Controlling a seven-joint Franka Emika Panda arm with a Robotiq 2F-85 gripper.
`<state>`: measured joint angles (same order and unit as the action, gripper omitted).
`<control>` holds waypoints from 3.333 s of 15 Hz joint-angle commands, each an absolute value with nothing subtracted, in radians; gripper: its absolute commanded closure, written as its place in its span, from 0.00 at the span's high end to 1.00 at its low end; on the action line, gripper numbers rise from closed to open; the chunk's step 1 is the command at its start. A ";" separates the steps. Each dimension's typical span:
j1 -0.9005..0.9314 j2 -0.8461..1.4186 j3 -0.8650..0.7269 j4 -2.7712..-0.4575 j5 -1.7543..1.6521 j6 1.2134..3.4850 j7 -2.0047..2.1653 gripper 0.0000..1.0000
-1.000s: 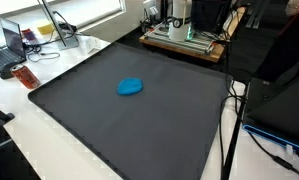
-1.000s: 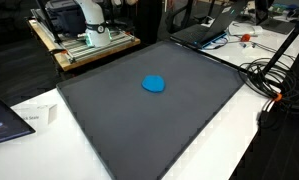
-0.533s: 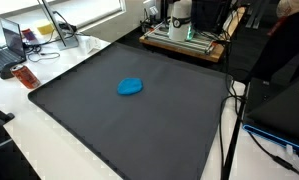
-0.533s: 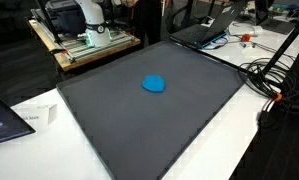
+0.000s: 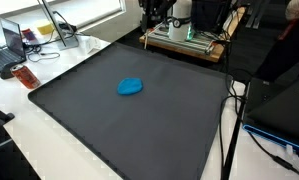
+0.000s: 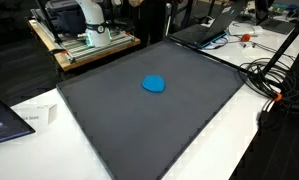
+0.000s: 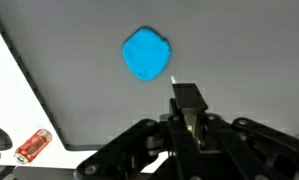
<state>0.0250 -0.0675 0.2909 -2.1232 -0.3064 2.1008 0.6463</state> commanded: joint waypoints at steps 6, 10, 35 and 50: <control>0.195 0.277 0.179 -1.843 -0.596 2.020 0.914 0.03; 0.278 0.389 0.130 -1.744 -0.641 1.943 0.978 0.03; 0.486 0.872 -0.011 -1.281 -0.754 1.561 1.060 0.03; 0.521 1.013 -0.035 -1.140 -0.856 1.518 1.030 0.03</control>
<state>0.5017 0.9791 -0.0155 -1.1952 -0.8116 1.5461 1.0500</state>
